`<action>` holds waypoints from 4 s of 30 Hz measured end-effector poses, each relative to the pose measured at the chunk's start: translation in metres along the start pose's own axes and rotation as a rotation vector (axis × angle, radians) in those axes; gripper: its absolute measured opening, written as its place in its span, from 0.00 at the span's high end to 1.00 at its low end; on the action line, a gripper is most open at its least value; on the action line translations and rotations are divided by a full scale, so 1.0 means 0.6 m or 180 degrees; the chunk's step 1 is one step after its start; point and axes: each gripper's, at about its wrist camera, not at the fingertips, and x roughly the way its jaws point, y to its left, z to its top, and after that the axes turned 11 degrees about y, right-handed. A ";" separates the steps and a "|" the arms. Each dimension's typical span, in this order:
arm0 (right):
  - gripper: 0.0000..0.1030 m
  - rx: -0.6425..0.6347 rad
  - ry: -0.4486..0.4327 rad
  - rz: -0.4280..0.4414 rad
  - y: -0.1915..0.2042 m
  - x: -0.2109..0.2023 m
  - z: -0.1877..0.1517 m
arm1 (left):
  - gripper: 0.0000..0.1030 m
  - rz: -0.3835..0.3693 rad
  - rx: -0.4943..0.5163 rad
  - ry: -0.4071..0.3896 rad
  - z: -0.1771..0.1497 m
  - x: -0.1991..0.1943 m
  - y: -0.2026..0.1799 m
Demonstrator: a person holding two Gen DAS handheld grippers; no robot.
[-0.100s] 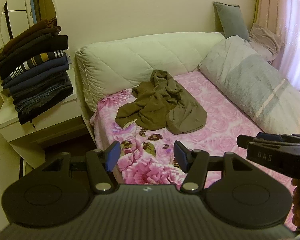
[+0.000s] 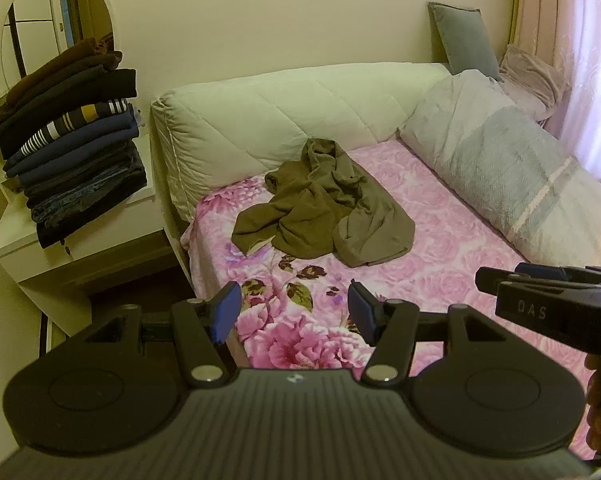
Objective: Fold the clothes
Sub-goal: 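Move both grippers toward the crumpled olive-green pants on the bed, then grasp the olive pants with the right gripper and lift them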
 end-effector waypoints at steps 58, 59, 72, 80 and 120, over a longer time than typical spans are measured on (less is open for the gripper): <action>0.58 0.0510 0.0647 -0.0255 -0.051 0.350 0.182 | 0.44 -0.0395 0.0340 0.1030 0.278 0.435 0.094; 0.58 0.0529 0.0672 -0.0271 -0.054 0.369 0.196 | 0.44 -0.0396 0.0354 0.1052 0.293 0.454 0.097; 0.58 0.0663 0.0826 -0.0450 -0.096 0.608 0.329 | 0.44 -0.0459 0.0425 0.1305 0.450 0.697 0.110; 0.57 0.0716 0.0882 -0.0360 -0.138 0.740 0.375 | 0.44 -0.0457 0.0396 0.1481 0.485 0.815 0.103; 0.93 0.1316 -0.2449 -0.0850 -0.151 -0.042 0.234 | 0.44 -0.1109 0.1077 0.0698 0.370 0.454 -0.018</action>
